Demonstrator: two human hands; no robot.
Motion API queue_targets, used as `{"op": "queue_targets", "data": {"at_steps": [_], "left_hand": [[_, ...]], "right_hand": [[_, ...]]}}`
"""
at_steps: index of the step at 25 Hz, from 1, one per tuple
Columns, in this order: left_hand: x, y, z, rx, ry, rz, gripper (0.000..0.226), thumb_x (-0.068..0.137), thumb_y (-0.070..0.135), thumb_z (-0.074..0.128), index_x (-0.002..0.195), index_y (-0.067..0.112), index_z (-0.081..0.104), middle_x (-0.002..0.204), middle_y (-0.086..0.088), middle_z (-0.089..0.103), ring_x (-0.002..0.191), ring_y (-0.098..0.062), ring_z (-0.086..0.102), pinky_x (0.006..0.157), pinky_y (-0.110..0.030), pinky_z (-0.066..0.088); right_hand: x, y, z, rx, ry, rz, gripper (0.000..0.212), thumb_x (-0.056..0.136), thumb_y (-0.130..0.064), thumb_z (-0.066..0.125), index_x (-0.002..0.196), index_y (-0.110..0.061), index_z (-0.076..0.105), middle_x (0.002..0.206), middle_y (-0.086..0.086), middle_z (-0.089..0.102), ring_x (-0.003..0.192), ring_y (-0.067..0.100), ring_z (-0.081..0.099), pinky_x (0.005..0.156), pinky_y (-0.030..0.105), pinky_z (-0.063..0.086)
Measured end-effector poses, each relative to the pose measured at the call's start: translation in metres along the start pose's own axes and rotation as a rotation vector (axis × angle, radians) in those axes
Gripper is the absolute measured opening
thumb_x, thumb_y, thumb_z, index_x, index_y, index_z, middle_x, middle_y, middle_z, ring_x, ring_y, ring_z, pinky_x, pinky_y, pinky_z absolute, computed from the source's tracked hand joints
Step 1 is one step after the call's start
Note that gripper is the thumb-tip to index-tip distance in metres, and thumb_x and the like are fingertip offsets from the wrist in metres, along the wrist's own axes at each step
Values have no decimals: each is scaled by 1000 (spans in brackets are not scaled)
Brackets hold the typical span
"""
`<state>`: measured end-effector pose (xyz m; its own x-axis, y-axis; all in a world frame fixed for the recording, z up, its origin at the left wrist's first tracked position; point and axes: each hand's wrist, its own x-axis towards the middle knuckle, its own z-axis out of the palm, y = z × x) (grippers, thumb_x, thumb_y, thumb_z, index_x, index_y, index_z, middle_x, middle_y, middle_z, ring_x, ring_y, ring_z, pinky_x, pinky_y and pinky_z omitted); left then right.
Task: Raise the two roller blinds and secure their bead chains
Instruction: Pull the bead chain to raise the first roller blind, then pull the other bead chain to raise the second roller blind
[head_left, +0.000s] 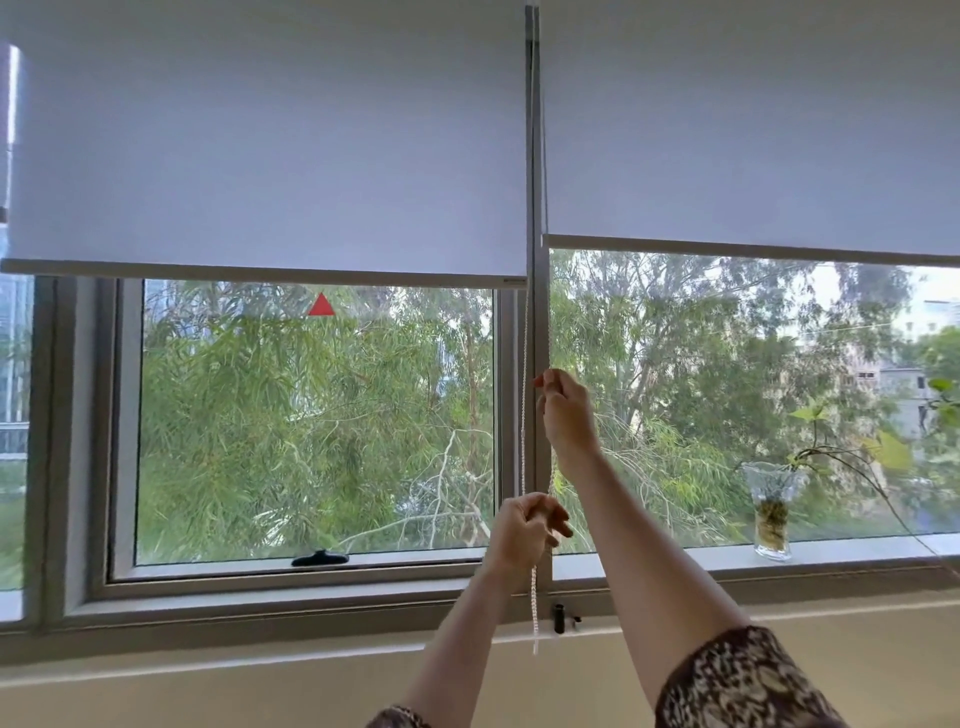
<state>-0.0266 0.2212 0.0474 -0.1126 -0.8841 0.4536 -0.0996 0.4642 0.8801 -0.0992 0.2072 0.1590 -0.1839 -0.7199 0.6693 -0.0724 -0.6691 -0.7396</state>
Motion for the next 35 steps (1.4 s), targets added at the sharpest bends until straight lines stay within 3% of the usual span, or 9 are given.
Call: {"op": "queue_targets", "data": {"at_steps": [4,8,12,16,18,20,23,31,35], "left_hand": [[7,17,-26,77,-95,-55,22,97,13,49,101,7,69,87,-2,68,74,-7,57,55,-7,48],[20,34,-41,30,-14,-57,27,94,19,42,92,28,68,95,6,73,95,-14,63,84,-35,45],[34,63,-40,-127,74,9,31,98,32,42,93,27,72,93,8,75,92,-13,68,76,-34,48],[48,89,-33,-158,113,35,27,99,28,43,91,25,70,111,-5,73,103,-23,66,86,-42,51],[52,94,-26,-115,120,34,27,100,24,43,96,19,69,107,-7,73,98,-21,67,87,-40,48],[51,94,-20,-117,102,15,29,100,17,40,105,5,67,91,-6,72,79,-15,67,69,-26,54],[44,78,-14,-96,146,18,27,97,1,40,91,3,66,72,-3,62,61,-11,56,46,-14,48],[35,43,-8,-12,196,29,34,91,-8,43,75,13,65,64,-2,58,52,-10,47,45,-16,42],[24,31,-6,17,186,12,37,88,-11,44,72,17,63,64,2,59,50,-5,54,50,-18,52]], "right_hand": [[-8,-4,4,-12,20,-101,27,101,-14,37,84,-17,58,61,-4,48,50,9,36,46,23,25],[-25,10,5,-73,7,-95,29,100,-16,39,79,-22,58,61,-5,53,52,11,43,52,28,35],[-44,37,3,-81,-18,-45,26,99,-15,42,92,-17,66,83,2,71,73,19,68,68,34,54],[-67,59,1,-130,-13,-51,26,99,-14,43,82,-13,63,44,-15,50,35,1,32,37,12,22],[-77,67,0,-159,-29,-58,26,98,-11,42,79,-11,58,40,-16,45,33,4,29,36,12,17],[-84,74,-3,-186,-50,-47,26,98,-10,41,78,-11,57,41,-16,47,34,4,30,37,13,17],[-93,85,-10,-226,-90,-29,25,98,-12,42,80,-11,59,42,-9,45,36,3,31,41,18,20],[-95,95,-26,-81,-253,239,27,100,-19,39,88,-9,61,63,6,59,50,14,50,43,20,37],[-62,75,-32,-34,-185,222,37,101,-24,35,91,1,60,82,19,63,73,23,58,68,35,50]]}}
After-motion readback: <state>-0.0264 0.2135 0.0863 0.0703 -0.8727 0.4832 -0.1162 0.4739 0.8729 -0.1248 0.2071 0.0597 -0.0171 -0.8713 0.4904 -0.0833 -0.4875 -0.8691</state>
